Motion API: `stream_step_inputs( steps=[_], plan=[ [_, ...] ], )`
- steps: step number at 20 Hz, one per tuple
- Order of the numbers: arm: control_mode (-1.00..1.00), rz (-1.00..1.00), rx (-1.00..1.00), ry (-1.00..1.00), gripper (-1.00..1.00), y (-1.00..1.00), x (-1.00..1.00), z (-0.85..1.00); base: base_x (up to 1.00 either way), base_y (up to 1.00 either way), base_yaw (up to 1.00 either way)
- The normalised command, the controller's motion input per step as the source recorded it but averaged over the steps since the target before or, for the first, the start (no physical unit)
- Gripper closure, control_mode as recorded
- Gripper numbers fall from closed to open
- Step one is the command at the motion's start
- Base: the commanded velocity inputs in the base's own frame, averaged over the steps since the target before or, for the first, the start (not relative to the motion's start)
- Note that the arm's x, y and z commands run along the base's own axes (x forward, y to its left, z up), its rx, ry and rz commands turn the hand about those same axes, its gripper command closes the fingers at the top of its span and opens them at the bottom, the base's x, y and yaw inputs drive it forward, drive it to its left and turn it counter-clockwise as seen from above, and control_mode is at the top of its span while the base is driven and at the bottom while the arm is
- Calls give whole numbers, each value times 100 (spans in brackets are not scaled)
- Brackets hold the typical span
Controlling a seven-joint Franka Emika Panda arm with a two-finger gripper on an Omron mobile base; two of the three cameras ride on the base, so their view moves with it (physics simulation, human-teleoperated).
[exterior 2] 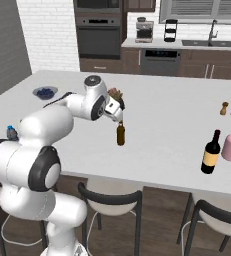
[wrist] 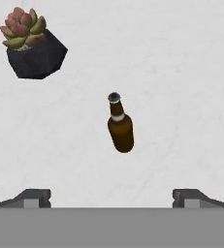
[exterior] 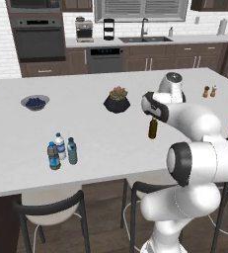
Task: Move the plastic bottles in the middle to the plastics group, and the glass bottles in the middle to the glass group.
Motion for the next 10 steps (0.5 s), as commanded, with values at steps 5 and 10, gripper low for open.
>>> stream_step_inputs(
  steps=[5, 10],
  plan=[
    [-100, 12, -1, 23, -100, -27, 31, -12, 0, 0, 0],
    [-100, 30, 0, 12, -100, 0, 46, -12, 0, 0, 0]
  ],
)
